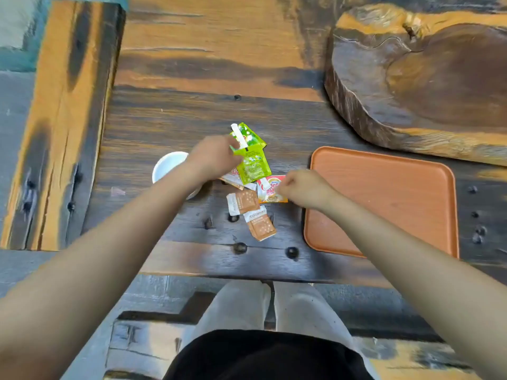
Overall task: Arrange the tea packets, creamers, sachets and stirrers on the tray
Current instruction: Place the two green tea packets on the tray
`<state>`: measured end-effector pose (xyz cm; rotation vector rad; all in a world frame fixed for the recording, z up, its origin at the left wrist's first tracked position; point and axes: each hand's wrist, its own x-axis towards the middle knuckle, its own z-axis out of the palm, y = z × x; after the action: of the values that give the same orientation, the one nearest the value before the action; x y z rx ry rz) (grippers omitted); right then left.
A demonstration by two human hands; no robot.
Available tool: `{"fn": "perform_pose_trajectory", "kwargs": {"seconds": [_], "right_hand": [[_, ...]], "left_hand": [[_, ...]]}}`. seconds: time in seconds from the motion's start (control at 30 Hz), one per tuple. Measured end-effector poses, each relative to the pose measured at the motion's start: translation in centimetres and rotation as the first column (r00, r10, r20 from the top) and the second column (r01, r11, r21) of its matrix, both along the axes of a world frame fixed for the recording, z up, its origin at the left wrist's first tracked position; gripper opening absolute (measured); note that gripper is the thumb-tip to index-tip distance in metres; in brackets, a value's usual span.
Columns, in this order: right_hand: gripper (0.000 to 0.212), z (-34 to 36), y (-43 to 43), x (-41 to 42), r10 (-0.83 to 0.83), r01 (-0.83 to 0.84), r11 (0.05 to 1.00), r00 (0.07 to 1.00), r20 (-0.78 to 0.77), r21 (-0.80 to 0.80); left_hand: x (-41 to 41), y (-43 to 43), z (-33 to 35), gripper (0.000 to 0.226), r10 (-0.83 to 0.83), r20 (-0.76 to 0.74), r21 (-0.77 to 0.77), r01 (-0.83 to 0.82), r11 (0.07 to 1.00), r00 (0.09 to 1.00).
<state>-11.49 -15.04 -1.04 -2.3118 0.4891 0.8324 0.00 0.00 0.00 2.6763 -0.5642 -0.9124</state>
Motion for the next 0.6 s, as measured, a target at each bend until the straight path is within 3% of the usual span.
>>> {"fn": "perform_pose_trajectory", "kwargs": {"seconds": [0.1, 0.27, 0.4, 0.53, 0.6], "right_hand": [[0.039, -1.3, 0.5, 2.7, -0.131, 0.148, 0.979, 0.984, 0.123, -0.137], [0.058, -3.5, 2.5, 4.4, -0.236, 0.262, 0.954, 0.955, 0.179, -0.143], [0.047, -4.8, 3.0, 4.4, -0.35, 0.371, 0.927, 0.91, 0.224, -0.058], [0.034, -5.4, 2.6, 3.8, -0.521, 0.501, 0.853, 0.816, 0.252, 0.145], [0.023, -5.1, 2.0, 3.2, -0.61, 0.554, 0.791, 0.751, 0.254, 0.261]], "left_hand": [[2.7, -0.6, -1.6, 0.035, 0.074, 0.14, 0.084, -0.087, 0.993, 0.987], [3.6, -2.0, -4.0, 0.048, 0.101, 0.123, 0.163, -0.12, 0.979, 0.987], [3.6, -2.7, -5.3, 0.061, 0.235, 0.038, 0.1, -0.237, 0.966, 0.971], [3.7, -3.0, -5.3, 0.026, 0.295, -0.048, 0.03, -0.294, 0.955, 0.954], [3.4, -3.2, -4.5, 0.039, 0.309, -0.083, 0.026, -0.307, 0.951, 0.948]]}}
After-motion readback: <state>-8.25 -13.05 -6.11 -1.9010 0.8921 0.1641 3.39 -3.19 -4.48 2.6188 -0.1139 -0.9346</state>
